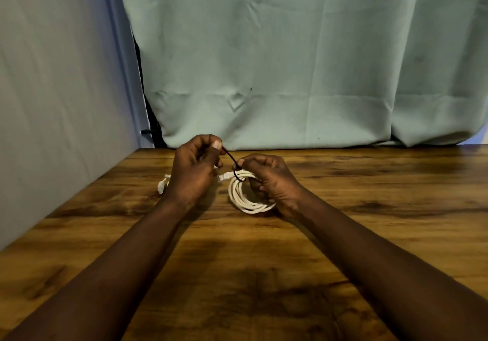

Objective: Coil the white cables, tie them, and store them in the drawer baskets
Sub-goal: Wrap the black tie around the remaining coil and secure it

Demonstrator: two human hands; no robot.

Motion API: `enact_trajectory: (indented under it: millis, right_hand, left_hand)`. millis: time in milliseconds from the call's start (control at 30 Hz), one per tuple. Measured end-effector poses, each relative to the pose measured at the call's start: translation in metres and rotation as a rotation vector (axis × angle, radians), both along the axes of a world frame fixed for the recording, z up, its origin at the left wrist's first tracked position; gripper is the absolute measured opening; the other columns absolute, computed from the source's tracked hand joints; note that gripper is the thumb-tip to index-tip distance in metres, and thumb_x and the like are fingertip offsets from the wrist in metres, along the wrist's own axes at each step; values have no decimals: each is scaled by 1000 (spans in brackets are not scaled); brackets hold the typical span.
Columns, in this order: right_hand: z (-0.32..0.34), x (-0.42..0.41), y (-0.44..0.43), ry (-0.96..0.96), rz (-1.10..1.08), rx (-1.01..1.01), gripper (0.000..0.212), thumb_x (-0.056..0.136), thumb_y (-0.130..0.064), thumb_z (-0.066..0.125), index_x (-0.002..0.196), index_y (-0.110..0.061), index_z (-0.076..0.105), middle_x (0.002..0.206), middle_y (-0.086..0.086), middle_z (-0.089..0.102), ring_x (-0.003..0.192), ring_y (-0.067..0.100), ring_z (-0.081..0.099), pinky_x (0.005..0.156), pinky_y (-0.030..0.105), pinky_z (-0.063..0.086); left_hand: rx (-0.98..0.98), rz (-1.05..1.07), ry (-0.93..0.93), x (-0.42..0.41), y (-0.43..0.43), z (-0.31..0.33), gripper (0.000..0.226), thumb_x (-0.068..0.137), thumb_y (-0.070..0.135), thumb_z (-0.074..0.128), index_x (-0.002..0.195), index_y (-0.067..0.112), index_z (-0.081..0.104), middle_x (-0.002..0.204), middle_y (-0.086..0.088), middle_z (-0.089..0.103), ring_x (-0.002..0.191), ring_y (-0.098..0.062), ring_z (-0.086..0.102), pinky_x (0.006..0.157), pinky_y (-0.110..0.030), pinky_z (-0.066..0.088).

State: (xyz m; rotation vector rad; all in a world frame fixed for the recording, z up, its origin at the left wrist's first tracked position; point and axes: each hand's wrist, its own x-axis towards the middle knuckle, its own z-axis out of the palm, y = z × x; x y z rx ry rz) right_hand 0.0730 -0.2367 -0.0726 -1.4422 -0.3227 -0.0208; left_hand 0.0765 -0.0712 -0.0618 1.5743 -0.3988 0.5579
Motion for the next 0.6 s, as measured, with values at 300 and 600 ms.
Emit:
enact_trajectory:
  millis: [300,600]
  right_hand:
    - [-3,3,0,92,105,51,15,97,-22,68,100,-9,72,47,0,32,32,7,19,37,12,16]
    - [-4,0,3,77,46,41,24,95,-13,58,73,-9,66,54,7,45,28,6,28,37,12,19]
  left_hand:
    - [-73,8,46,-3,-1,2,10,103,8,57,103,1,64,82,-7,67,54,-7,59,51,-19,48]
    - [164,126,-33,-6,-9,-13,9,106,19,54,103,14,60,84,-1,73,79,-9,71,71,-29,56]
